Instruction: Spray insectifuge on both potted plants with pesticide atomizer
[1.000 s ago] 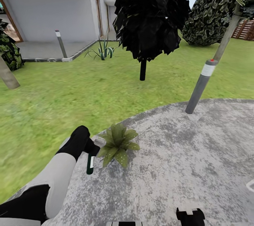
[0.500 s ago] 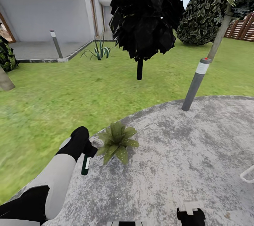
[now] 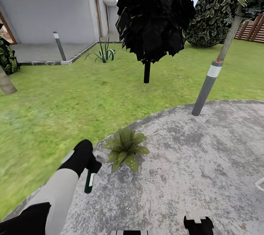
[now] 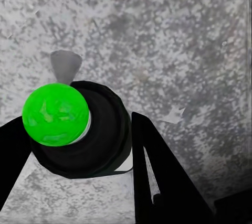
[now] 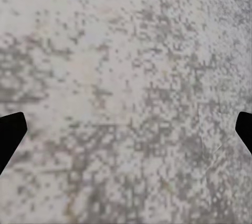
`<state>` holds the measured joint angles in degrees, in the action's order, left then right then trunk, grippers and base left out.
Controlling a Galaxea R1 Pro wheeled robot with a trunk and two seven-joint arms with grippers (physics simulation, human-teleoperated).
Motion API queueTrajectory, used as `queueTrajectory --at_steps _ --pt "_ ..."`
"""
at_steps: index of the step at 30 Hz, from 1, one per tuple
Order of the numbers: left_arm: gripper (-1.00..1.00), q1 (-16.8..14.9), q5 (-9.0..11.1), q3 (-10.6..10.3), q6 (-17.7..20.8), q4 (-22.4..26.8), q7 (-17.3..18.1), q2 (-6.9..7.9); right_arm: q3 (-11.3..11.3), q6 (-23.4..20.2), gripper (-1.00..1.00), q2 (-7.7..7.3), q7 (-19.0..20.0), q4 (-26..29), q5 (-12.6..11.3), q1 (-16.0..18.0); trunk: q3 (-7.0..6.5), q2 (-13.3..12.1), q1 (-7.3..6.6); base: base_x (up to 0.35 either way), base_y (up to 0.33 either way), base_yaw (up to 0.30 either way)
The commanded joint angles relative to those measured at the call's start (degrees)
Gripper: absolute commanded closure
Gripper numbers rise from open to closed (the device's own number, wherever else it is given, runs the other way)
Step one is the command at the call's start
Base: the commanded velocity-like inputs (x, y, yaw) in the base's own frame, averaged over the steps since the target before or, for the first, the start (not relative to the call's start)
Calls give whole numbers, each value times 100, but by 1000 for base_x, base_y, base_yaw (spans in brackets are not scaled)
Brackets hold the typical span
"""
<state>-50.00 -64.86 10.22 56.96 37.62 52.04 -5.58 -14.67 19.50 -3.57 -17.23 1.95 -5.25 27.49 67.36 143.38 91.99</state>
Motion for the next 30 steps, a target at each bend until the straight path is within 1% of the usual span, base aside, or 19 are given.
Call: queueTrajectory --at_steps 1,4,7,10,12,13,16,17,18,19,20,21,23,25,26,28,29,30 --pt "100 7 -67 34 7 -7 59 -30 -51 18 -100 0 -9 -2 -55 2 5 2 -1 0 0 0" --pt "100 42 -67 35 2 -17 68 -128 -50 18 -100 -1 -9 -1 -55 2 5 2 -1 0 0 0" --pt "100 43 -69 66 -12 12 64 -115 -49 18 -100 -1 -9 -2 -55 2 5 2 -1 0 0 0" --pt "100 50 -77 73 -31 17 42 -31 -52 18 -100 4 -9 -2 -55 2 5 2 -1 0 0 0" --pt "100 52 -71 76 -36 16 41 131 -53 18 -100 5 -9 -2 -55 2 5 2 -1 0 0 0" --pt "100 52 -70 78 -44 17 38 185 -53 18 -100 6 -9 -2 -55 2 5 2 -1 0 0 0" --pt "100 60 -64 77 -67 13 33 237 -53 18 -100 7 -9 0 -55 2 5 2 -1 0 0 0" --pt "100 198 -55 77 -122 16 29 236 -53 18 -100 10 -9 -1 -55 2 5 2 -1 0 0 0" --pt "100 353 -20 81 -312 17 25 231 -53 18 -100 13 -9 -2 -51 2 5 2 -1 0 0 0" --pt "100 433 18 85 -538 17 16 223 -53 18 -100 14 -9 -2 -49 2 5 2 -1 0 0 0" --pt "100 473 59 90 -684 17 5 221 -53 18 -100 14 -9 -2 -48 2 5 2 -1 0 0 0" --pt "100 523 158 127 -847 18 -28 222 -53 18 -100 14 -9 -2 -50 2 5 2 -1 0 0 0" --pt "100 587 327 249 -973 23 -157 234 -53 18 -100 15 -9 -2 -53 2 5 2 -1 0 0 0" --pt "100 612 405 341 -1038 25 -318 244 -53 18 -100 6 -9 -2 -54 2 5 2 -1 0 0 0" --pt "100 622 434 378 -1136 26 -433 241 -49 18 -100 0 -9 -2 -55 2 5 2 -1 0 0 0" --pt "100 712 501 422 -1709 21 -559 210 -46 62 -100 -26 -2 -2 -63 2 5 2 -1 0 0 0" --pt "100 805 624 429 -1999 19 -594 200 -45 167 -100 -60 3 -2 -68 -1 5 2 -1 0 0 0" --pt "100 871 746 432 -2173 22 -628 198 -45 275 -100 -93 5 -2 -69 -5 5 2 -1 0 0 0"
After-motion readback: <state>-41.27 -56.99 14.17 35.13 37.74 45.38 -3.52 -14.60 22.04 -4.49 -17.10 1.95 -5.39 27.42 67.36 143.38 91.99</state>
